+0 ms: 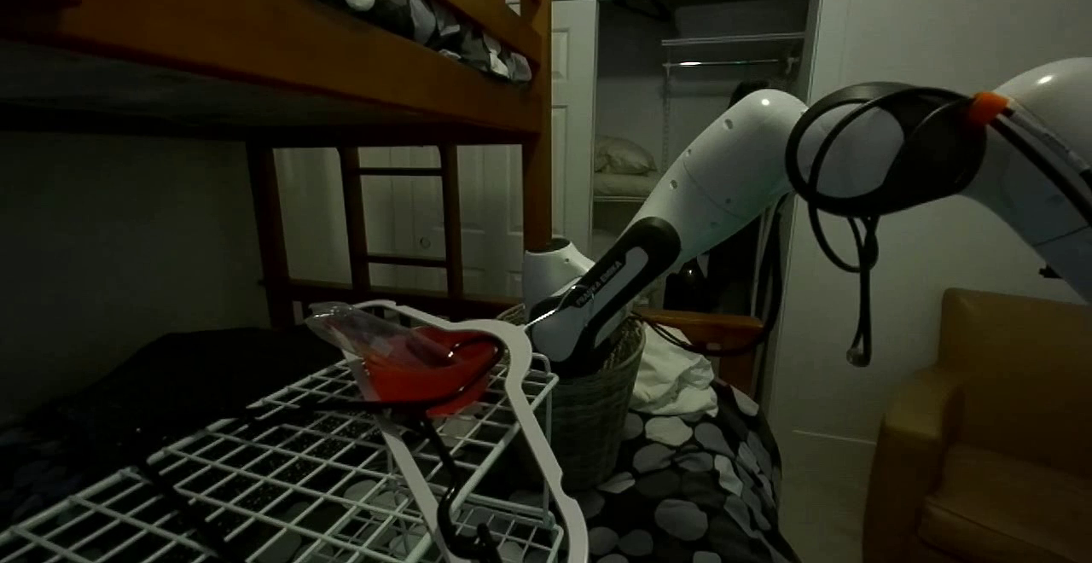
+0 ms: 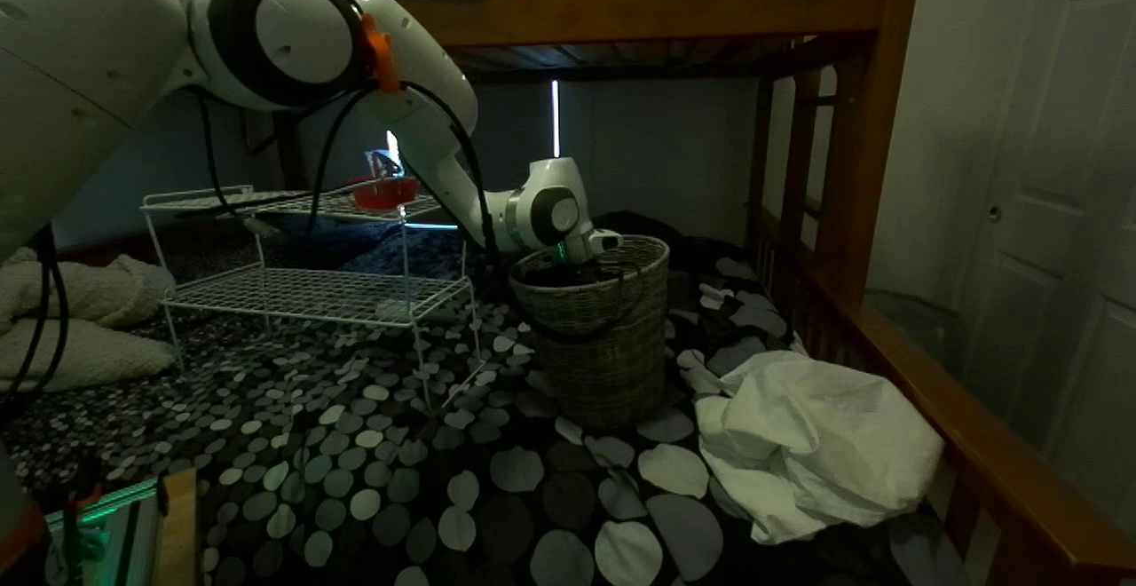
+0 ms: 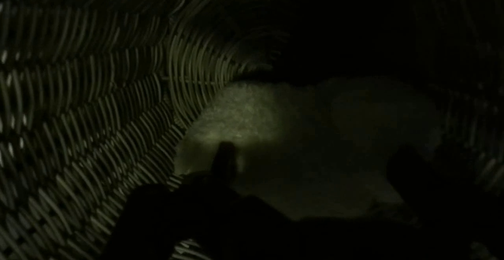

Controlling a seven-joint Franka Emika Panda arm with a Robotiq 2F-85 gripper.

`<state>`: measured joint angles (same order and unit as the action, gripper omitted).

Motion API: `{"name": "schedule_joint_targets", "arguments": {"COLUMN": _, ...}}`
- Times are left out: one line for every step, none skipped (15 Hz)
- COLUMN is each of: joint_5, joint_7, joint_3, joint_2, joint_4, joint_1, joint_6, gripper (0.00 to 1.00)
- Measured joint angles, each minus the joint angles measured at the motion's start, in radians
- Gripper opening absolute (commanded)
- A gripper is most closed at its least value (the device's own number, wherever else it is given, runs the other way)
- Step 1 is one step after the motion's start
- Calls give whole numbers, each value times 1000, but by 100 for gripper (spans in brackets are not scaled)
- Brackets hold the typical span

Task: Remove the plush teddy bear from the basket and place it on the top wire mesh shelf of the shoe rack

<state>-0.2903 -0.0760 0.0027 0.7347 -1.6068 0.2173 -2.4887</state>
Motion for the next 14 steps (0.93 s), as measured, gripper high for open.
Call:
{"name": "schedule_joint_targets", "arguments": {"joint_5": -8, "joint_7": 11, "joint_3": -11, "joint_2": 19, "joint_4": 15, "joint_1": 6, "joint_6": 0, "gripper": 68}}
{"name": "schedule_joint_targets", "arguments": {"joint_5": -13, "joint_7": 19, "joint_3": -21, "joint_2": 34, "joint_4": 31, "joint_1": 12, "joint_6": 0, "gripper": 58}}
{"name": "schedule_joint_targets", "arguments": {"joint_5": -15, "joint_7": 25, "joint_3": -28, "joint_2": 46, "joint_4": 45, "joint_1": 16, "joint_6": 0, "gripper": 51}}
{"name": "schedule_joint_targets", "arguments": {"joint_5": -17, "joint_7": 30, "joint_3": -34, "joint_2": 53, "joint_4": 58, "joint_1": 21, "joint_6": 0, "gripper": 42}}
{"name": "schedule_joint_targets", "arguments": {"joint_5": -17, "joint_7": 35, "joint_3": -39, "joint_2": 59, "joint_4": 69, "joint_1": 25, "joint_6": 0, "gripper": 35}}
{"name": "schedule_joint_targets", "arguments": {"joint_5": -17, "joint_7": 40, "joint_3": -43, "joint_2": 64, "joint_4": 80, "joint_1": 30, "joint_6": 0, "gripper": 29}}
{"name": "schedule_joint_targets", "arguments": {"joint_5": -17, "joint_7": 47, "joint_3": -47, "joint_2": 68, "joint_4": 90, "joint_1": 33, "joint_6": 0, "gripper": 20}}
{"name": "schedule_joint_targets", "arguments": {"joint_5": -18, "joint_7": 54, "joint_3": -50, "joint_2": 71, "joint_4": 97, "joint_1": 36, "joint_6": 0, "gripper": 13}}
{"name": "schedule_joint_targets", "arguments": {"joint_5": -18, "joint_7": 59, "joint_3": -53, "joint_2": 74, "joint_4": 104, "joint_1": 38, "joint_6": 0, "gripper": 5}}
{"name": "schedule_joint_targets", "arguments": {"joint_5": -18, "joint_7": 64, "joint_3": -56, "joint_2": 76, "joint_4": 109, "joint_1": 39, "joint_6": 0, "gripper": 1}}
{"name": "schedule_joint_targets", "arguments": {"joint_5": -18, "joint_7": 70, "joint_3": -59, "joint_2": 78, "joint_4": 113, "joint_1": 41, "joint_6": 0, "gripper": 0}}
{"name": "schedule_joint_targets", "arguments": {"joint_5": -18, "joint_7": 74, "joint_3": -63, "joint_2": 80, "joint_4": 116, "joint_1": 42, "joint_6": 0, "gripper": 0}}
{"name": "schedule_joint_targets", "arguments": {"joint_5": -18, "joint_7": 76, "joint_3": -65, "joint_2": 81, "joint_4": 117, "joint_1": 43, "joint_6": 0, "gripper": 0}}
{"name": "schedule_joint_targets", "arguments": {"joint_5": -18, "joint_7": 78, "joint_3": -67, "joint_2": 81, "joint_4": 117, "joint_1": 43, "joint_6": 0, "gripper": 1}}
